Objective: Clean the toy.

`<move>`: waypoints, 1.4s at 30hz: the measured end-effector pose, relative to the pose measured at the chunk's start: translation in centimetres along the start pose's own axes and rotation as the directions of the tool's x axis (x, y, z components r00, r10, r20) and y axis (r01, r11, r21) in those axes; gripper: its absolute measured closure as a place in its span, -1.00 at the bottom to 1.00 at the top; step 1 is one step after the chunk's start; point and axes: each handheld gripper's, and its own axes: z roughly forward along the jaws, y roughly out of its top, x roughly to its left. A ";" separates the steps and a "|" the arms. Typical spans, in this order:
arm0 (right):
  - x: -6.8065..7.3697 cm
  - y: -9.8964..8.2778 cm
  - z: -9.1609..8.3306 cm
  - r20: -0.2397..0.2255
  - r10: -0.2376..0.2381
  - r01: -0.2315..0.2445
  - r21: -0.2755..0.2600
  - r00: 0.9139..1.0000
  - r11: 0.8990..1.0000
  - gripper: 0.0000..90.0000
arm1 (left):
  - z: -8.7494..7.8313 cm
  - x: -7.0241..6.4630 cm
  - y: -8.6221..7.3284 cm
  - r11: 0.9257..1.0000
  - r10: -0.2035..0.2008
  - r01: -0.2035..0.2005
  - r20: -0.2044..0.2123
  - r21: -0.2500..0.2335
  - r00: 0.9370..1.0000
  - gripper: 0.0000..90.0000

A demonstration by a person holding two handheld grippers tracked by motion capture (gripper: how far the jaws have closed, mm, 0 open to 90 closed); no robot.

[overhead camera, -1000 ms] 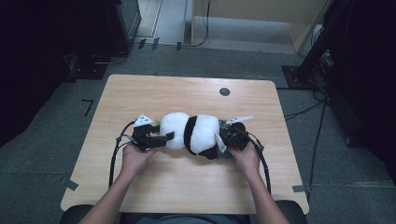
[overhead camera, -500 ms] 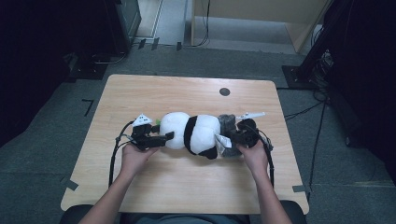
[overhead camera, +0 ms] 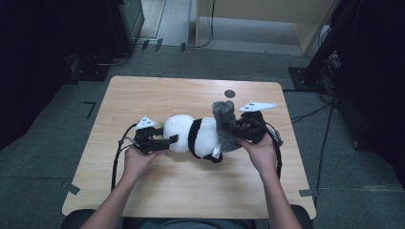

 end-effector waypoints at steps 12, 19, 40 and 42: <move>6.1 2.7 7.1 -0.150 -0.048 0.060 0.077 0.987 0.995 0.64 | 0.0 0.0 0.1 1.000 0.005 -0.005 -0.003 0.003 1.000 -0.34; 8.2 2.7 11.4 -0.172 -0.054 0.076 0.128 0.984 0.989 0.63 | 0.0 0.0 0.1 1.000 0.014 -0.014 -0.009 0.012 1.000 -0.34; 6.7 -0.4 9.3 -0.129 -0.128 0.147 0.153 0.983 0.977 0.64 | 0.1 -0.3 0.3 0.998 0.050 -0.048 -0.033 0.050 0.998 -0.07; 6.6 -0.6 8.8 -0.130 -0.134 0.154 0.156 0.982 0.976 0.64 | 0.1 -0.4 0.2 0.997 0.057 -0.055 -0.038 0.050 0.998 -0.06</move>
